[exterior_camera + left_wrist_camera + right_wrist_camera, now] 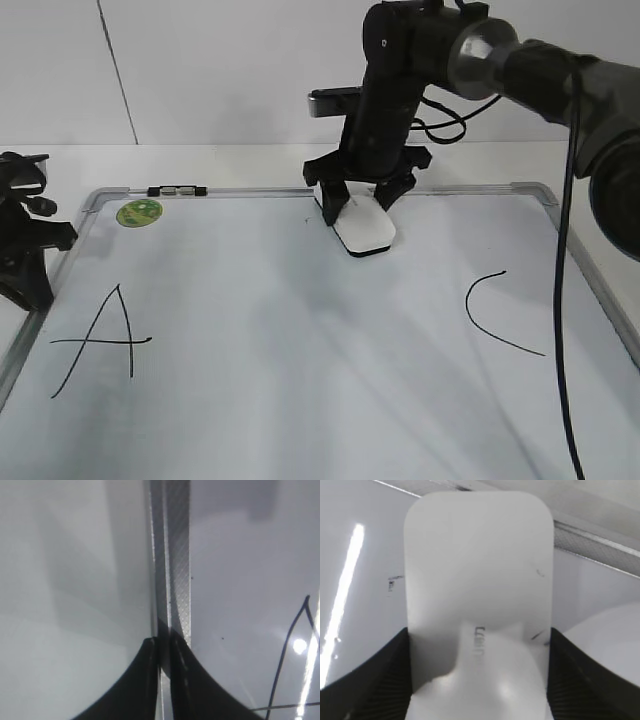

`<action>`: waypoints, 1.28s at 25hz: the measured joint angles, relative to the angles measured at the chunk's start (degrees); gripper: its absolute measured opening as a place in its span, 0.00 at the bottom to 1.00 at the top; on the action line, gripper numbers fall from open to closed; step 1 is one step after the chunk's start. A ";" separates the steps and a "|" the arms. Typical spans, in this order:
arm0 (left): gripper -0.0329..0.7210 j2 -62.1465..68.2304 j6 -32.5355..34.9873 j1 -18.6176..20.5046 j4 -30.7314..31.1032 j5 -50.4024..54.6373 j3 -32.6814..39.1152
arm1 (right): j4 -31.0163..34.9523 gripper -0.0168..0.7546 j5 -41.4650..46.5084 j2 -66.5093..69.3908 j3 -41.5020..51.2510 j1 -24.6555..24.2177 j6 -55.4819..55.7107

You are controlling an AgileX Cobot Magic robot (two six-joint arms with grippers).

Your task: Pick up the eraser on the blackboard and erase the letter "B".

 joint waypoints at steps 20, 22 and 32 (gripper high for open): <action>0.08 0.00 0.00 0.00 0.00 0.00 -0.04 | -2.38 0.75 -1.00 0.00 0.00 8.85 -0.17; 0.08 0.00 0.00 0.00 0.00 0.00 -0.04 | -3.71 0.75 -1.00 0.00 0.00 7.18 -0.17; 0.08 0.00 0.00 0.00 0.10 0.00 -0.04 | -3.08 0.75 -1.00 0.00 0.00 4.55 -0.44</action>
